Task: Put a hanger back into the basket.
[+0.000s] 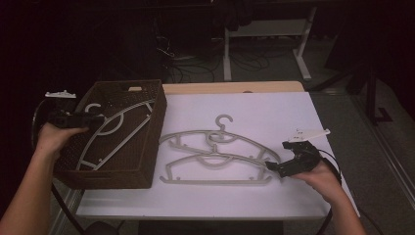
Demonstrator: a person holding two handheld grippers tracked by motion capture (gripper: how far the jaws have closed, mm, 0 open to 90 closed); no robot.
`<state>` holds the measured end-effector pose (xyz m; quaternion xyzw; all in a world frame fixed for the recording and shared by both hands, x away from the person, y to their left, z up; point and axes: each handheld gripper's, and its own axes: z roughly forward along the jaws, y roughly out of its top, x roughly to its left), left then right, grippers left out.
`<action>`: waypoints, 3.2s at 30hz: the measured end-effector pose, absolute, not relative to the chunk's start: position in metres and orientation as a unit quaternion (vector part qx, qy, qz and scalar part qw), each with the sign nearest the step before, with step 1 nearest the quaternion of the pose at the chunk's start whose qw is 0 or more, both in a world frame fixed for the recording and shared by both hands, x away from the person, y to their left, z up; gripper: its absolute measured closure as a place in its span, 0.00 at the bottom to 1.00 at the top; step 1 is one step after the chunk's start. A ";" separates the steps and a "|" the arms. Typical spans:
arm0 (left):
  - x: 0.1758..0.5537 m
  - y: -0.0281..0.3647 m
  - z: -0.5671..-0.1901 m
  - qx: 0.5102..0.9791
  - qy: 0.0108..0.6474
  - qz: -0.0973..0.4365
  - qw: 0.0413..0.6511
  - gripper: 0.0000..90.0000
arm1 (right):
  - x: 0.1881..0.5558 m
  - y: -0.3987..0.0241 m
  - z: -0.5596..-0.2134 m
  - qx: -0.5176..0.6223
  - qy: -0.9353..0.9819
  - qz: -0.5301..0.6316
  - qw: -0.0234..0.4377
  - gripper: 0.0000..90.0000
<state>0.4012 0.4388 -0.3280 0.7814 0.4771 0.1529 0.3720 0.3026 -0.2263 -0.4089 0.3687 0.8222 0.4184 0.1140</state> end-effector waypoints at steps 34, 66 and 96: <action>0.376 0.258 -0.309 0.818 0.299 0.073 0.486 0.33 | 0.303 -0.225 -0.408 0.362 0.823 0.423 0.111 0.00; 0.356 0.164 -0.398 0.875 0.279 0.053 0.392 0.66 | 0.304 -0.223 -0.410 0.361 0.826 0.419 0.106 0.00; 0.350 0.164 -0.436 0.888 0.279 0.089 0.354 0.45 | 0.303 -0.224 -0.411 0.357 0.830 0.417 0.105 0.00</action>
